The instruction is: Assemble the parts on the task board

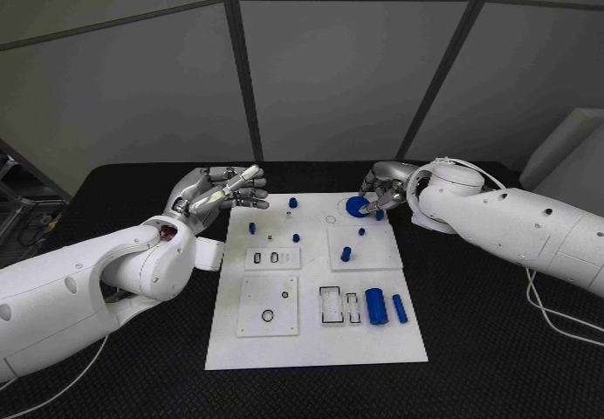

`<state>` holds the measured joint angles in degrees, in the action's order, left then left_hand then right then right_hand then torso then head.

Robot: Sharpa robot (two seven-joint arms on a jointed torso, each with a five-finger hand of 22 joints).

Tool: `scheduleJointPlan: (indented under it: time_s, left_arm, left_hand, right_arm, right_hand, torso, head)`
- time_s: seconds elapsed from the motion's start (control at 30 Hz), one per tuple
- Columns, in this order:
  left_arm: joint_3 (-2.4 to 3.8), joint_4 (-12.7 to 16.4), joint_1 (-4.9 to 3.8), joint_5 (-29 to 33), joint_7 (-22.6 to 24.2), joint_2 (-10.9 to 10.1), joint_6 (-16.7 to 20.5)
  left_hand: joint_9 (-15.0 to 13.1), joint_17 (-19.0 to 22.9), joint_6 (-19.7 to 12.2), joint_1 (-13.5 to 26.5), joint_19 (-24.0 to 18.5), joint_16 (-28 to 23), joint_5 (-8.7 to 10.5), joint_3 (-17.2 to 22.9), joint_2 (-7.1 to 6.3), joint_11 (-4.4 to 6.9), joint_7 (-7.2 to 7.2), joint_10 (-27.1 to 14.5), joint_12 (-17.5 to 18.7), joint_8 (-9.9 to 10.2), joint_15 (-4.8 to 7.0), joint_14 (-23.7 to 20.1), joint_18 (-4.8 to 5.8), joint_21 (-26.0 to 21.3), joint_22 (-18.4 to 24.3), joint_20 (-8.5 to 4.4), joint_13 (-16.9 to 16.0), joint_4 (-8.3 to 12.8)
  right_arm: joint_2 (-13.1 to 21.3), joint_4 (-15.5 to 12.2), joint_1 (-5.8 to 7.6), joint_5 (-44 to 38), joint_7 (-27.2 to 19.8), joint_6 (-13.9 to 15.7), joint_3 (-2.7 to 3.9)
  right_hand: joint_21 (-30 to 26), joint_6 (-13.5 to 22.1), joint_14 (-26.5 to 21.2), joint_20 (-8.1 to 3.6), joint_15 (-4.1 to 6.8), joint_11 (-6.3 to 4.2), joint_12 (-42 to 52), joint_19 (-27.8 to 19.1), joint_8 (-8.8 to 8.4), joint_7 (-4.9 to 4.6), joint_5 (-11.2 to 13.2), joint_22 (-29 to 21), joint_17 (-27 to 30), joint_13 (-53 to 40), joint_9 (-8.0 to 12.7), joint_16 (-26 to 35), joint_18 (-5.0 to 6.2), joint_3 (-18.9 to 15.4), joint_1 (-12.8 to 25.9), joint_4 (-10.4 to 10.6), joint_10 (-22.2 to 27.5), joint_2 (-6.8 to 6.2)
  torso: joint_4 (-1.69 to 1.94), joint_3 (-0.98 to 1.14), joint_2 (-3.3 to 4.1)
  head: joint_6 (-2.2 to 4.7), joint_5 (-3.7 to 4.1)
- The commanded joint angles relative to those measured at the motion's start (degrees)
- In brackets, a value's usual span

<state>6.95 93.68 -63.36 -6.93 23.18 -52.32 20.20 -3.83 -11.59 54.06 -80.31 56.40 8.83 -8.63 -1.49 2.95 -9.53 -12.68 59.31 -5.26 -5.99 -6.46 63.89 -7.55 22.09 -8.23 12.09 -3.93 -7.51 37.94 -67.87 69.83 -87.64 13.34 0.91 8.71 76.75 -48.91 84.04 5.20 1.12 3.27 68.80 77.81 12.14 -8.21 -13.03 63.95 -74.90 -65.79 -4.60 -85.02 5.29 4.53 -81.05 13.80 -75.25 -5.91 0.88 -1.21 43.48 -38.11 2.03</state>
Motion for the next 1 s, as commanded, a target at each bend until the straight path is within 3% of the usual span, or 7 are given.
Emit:
scheduleJointPlan:
  time_s: [0.03,0.43,0.77,1.0]
  left_arm:
    - [0.05,0.0,-0.09,0.0,0.1,0.1,-0.3]
    - [0.05,-0.1,-0.08,0.0,-0.2,0.1,-0.6]
    - [0.05,-0.1,-0.08,0.0,-0.6,0.0,-0.8]
    - [0.05,-0.1,-0.08,0.0,-0.9,0.0,-1.0]
  left_hand:
    - [0.1,-0.1,-0.2,0.1,0.0,-0.3,0.11,0.3,0.48,-0.26,-0.37,-0.1,0.2,0.3,-0.13,-0.2,-2.88,-0.4,0.1,0.22,0.1,0.0]
    - [0.1,-0.1,-0.2,0.1,0.0,-0.4,0.11,0.3,0.49,-0.30,-0.44,-0.2,0.2,0.4,-0.16,-0.2,-2.88,-0.4,0.1,0.24,0.1,0.0]
    - [0.1,-0.1,-0.3,0.1,-0.1,-0.5,0.12,0.4,0.47,-0.38,-0.53,-0.3,0.4,0.5,-0.21,-0.3,-2.87,-0.5,0.2,0.27,0.1,0.1]
    - [0.1,-0.2,-0.4,0.1,-0.1,-0.7,0.14,0.4,0.45,-0.45,-0.59,-0.4,0.5,0.6,-0.27,-0.4,-2.85,-0.6,0.2,0.31,0.1,0.1]
  right_arm:
    - [-0.1,0.0,0.00,0.1,0.0,0.8,-0.04]
    - [-0.2,-0.4,0.00,-2.7,0.1,2.6,-0.04]
    - [-0.3,-0.9,-0.01,-5.3,0.8,2.1,-0.05]
    - [-0.3,-0.9,-0.02,-5.6,0.7,0.9,-0.06]
  right_hand:
    - [0.3,-0.5,4.0,-0.04,-0.06,-0.05,0.3,0.3,0.33,-0.05,0.0,0.2,-5.9,-0.2,-0.1,-0.3,-0.31,0.3,0.2,0.1,-0.5,0.58]
    - [0.6,-1.3,4.1,-0.10,0.01,-0.12,0.6,0.5,0.45,-0.02,-0.4,0.6,-6.4,-0.6,0.1,-0.5,-0.38,0.9,-1.1,-0.9,-0.7,1.43]
    - [0.6,0.8,4.3,-0.03,-0.09,-0.01,-0.2,0.4,-1.10,-0.09,1.4,0.7,-7.0,0.1,0.8,-0.8,-0.39,0.2,-1.0,-1.5,0.0,0.11]
    - [0.6,1.0,4.3,-0.01,-0.10,-0.01,-0.2,0.4,-1.27,-0.09,1.4,0.8,-7.1,0.0,0.8,-0.8,-0.41,0.2,-1.1,-1.5,0.0,0.18]
  torso:
    - [-0.04,0.01,-0.02]
    - [-0.02,-0.03,-0.02]
    - [-0.01,-0.03,-0.03]
    - [-0.04,-0.01,-0.02]
  head:
    - [-0.04,0.00]
    - [0.02,0.15]
    - [-0.03,0.16]
    - [-0.08,0.14]
